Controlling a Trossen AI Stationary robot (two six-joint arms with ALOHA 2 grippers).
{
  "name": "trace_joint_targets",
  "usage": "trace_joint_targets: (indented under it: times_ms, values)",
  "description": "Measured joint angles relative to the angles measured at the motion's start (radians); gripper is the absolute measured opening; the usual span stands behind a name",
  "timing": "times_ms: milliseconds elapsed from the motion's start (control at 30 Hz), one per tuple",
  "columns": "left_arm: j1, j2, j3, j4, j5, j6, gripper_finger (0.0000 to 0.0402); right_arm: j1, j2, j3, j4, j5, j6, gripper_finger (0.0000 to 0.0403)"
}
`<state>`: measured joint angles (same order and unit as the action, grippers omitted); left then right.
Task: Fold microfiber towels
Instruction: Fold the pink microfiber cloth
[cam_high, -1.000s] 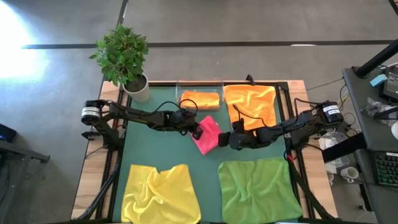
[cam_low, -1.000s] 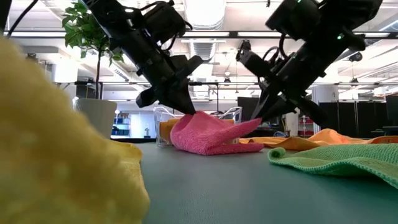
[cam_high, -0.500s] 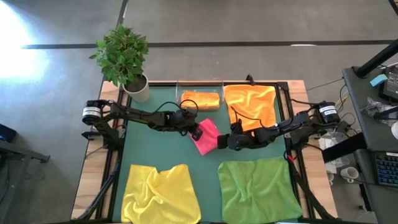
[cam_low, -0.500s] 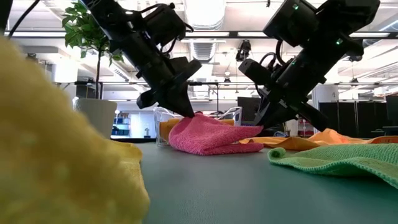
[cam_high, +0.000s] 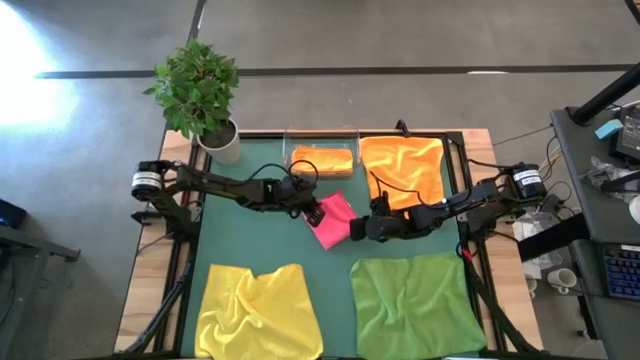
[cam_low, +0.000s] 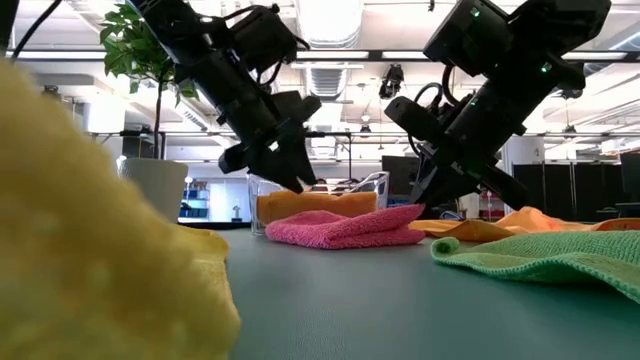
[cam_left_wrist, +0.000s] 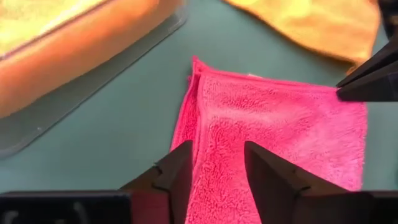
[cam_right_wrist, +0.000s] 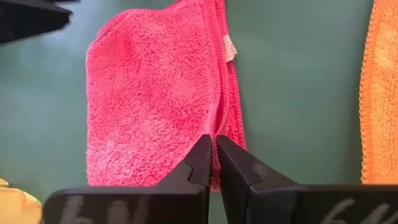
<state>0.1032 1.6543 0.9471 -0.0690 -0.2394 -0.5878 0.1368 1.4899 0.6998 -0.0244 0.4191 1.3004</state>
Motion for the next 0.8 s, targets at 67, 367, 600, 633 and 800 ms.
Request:
trace_joint_targets:
  times_ms: [67,367,600,633,800]
  values:
    - [0.0,-0.016,0.003,0.003,0.023,0.002,0.0143,0.0,0.0,0.0,0.0,-0.002,-0.018,0.0013]
    - [-0.016,-0.06,-0.004,-0.001,0.289,-0.001,0.015,-0.007,0.0,0.0,0.003,-0.034,-0.033,0.0034]
    - [-0.066,-0.038,-0.008,-0.001,0.302,-0.001,0.015,-0.006,-0.017,0.0,0.002,-0.036,-0.021,0.0099]
    - [-0.07,-0.036,-0.01,-0.002,0.291,-0.004,0.015,-0.006,-0.03,0.0,0.001,-0.037,-0.041,0.0107]
    - [-0.077,-0.017,-0.026,-0.001,0.199,-0.009,0.015,-0.006,-0.131,0.0,-0.003,-0.034,-0.193,0.0132]
